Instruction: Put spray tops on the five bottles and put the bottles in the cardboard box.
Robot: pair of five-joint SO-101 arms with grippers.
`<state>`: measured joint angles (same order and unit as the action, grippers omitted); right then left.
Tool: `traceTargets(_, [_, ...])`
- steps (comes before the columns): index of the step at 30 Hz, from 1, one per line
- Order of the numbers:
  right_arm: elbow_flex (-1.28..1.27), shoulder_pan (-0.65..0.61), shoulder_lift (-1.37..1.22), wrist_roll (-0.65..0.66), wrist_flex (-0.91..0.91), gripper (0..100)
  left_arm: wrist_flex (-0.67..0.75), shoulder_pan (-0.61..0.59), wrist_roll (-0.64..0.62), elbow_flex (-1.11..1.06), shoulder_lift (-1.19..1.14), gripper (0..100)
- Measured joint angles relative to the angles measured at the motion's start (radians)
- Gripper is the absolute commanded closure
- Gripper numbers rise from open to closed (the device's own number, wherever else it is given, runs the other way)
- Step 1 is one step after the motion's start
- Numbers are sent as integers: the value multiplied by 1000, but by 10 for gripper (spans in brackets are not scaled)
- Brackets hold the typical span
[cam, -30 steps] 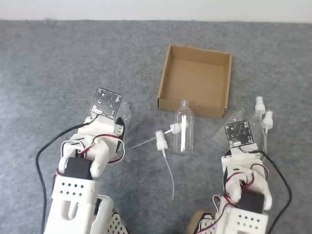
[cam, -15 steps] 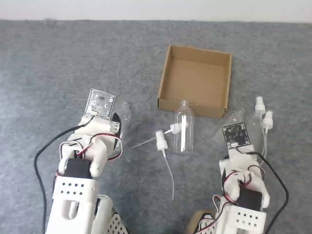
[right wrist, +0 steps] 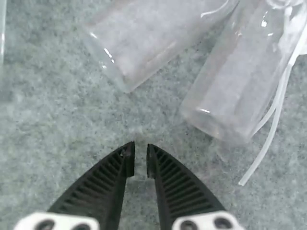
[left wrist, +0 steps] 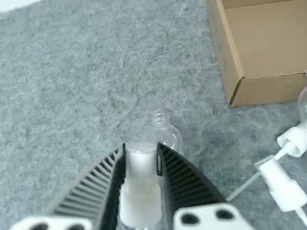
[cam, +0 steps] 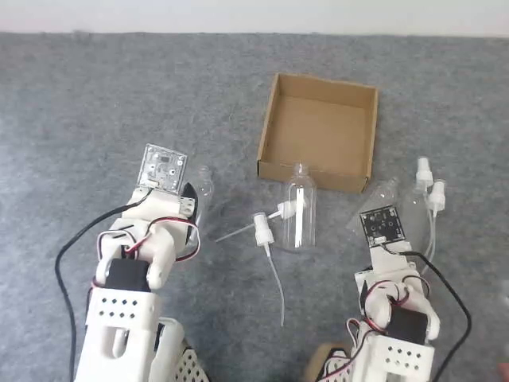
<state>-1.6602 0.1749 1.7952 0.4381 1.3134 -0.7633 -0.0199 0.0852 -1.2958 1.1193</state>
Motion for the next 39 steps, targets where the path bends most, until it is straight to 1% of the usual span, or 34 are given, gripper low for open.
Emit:
traceTargets(10, [0, 0, 0, 0, 0, 990, 55, 0, -2, -29, 0, 987])
traceTargets(39, [0, 0, 0, 0, 0, 991, 55, 5, -5, -29, 0, 988])
